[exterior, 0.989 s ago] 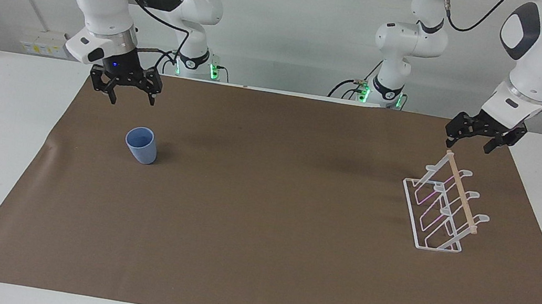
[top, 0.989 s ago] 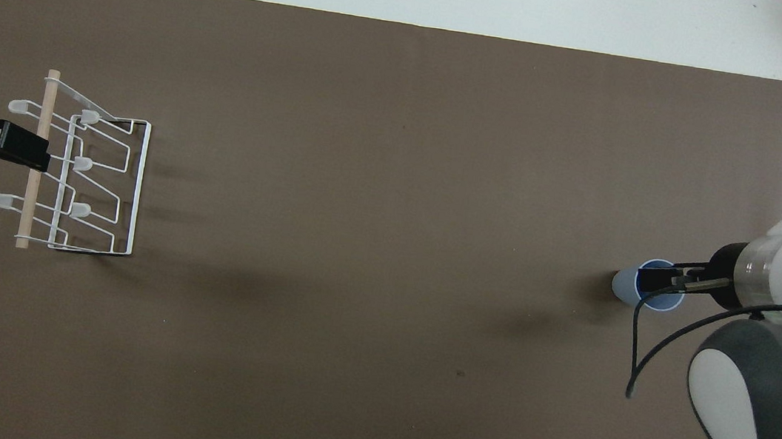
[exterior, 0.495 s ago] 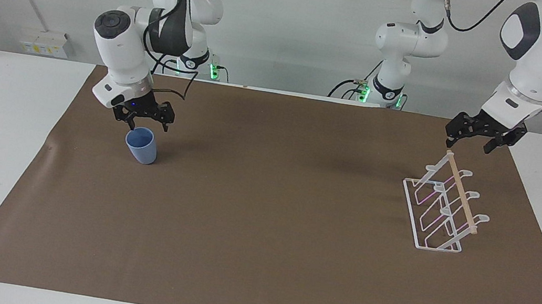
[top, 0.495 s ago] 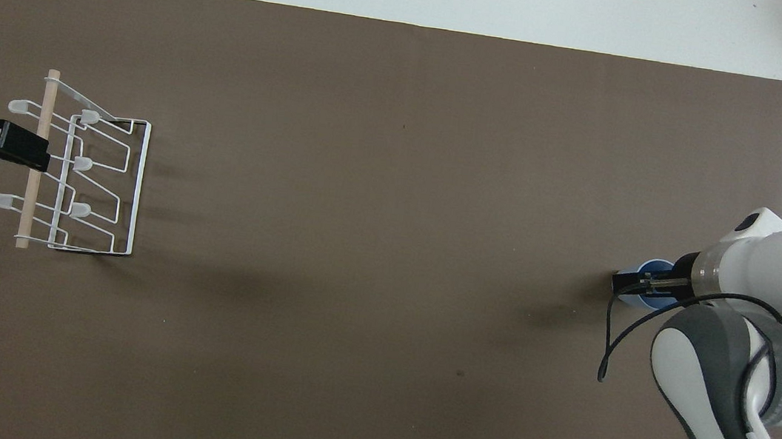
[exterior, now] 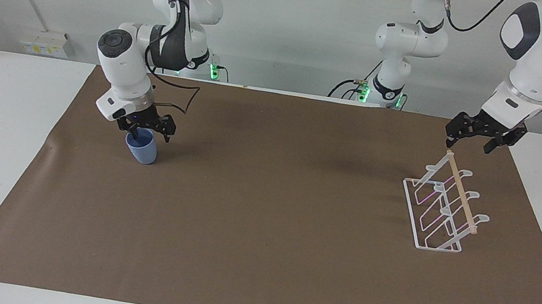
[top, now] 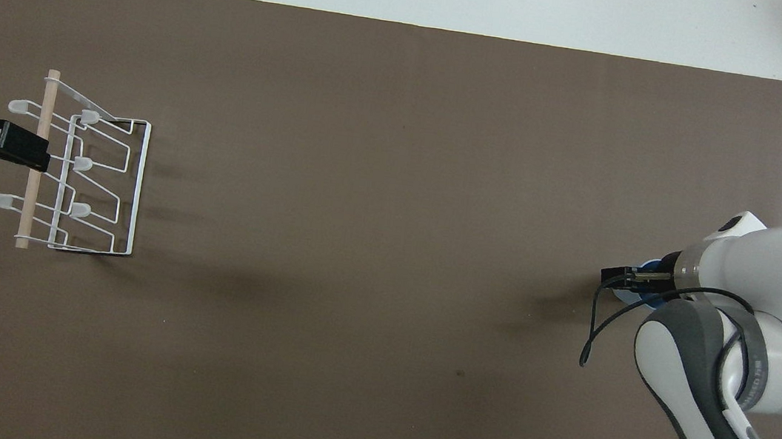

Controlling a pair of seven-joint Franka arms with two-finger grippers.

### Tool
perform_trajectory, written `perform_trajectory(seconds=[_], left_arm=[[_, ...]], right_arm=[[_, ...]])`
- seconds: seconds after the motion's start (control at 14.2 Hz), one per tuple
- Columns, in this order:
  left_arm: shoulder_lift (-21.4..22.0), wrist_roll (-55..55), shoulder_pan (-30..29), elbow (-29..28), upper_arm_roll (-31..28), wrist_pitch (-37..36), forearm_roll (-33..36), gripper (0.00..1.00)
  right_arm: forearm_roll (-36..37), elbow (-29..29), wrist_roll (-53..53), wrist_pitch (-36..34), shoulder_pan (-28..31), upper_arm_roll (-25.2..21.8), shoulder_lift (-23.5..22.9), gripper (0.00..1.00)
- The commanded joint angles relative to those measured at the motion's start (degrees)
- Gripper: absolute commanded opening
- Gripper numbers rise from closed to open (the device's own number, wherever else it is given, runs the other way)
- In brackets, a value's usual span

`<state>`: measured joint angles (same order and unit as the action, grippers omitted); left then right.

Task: Hang cup on cup holder
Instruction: 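Lift the blue cup with the right gripper and tip it sideways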

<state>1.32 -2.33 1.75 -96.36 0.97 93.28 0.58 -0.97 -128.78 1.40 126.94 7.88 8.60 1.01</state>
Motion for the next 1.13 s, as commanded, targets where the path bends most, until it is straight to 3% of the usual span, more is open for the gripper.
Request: perform_trajectory(seconds=[0.0, 0.21, 0.35, 0.49, 0.78, 1.06], left_arm=[[0.8, -0.4, -0.9, -0.4, 0.5, 0.0, 0.3, 1.0], [0.8, -0.4, -0.9, -0.4, 0.5, 0.0, 0.3, 1.0], [0.8, -0.4, -0.9, -0.4, 0.5, 0.0, 0.3, 1.0], [0.8, -0.4, -0.9, -0.4, 0.5, 0.0, 0.3, 1.0], [0.8, -0.4, -0.9, -0.4, 0.5, 0.0, 0.3, 1.0], [0.8, -0.4, -0.9, -0.3, 0.5, 0.0, 0.3, 1.0]], right_arm=[[-1.0, -1.5, -2.0, 2.7, 0.4, 0.4, 0.0, 0.98], [-1.0, -2.4, -3.8, 4.7, 0.3, 0.4, 0.0, 0.92], [-1.0, -2.5, -3.9, 4.7, 0.4, 0.4, 0.0, 0.8], [-1.0, -2.5, -3.8, 4.6, 0.4, 0.4, 0.0, 0.61], [-1.0, -2.5, -3.6, 4.4, -0.1, 0.4, 0.1, 0.03], [-1.0, -2.5, -3.6, 4.0, -0.1, 0.4, 0.0, 0.0]])
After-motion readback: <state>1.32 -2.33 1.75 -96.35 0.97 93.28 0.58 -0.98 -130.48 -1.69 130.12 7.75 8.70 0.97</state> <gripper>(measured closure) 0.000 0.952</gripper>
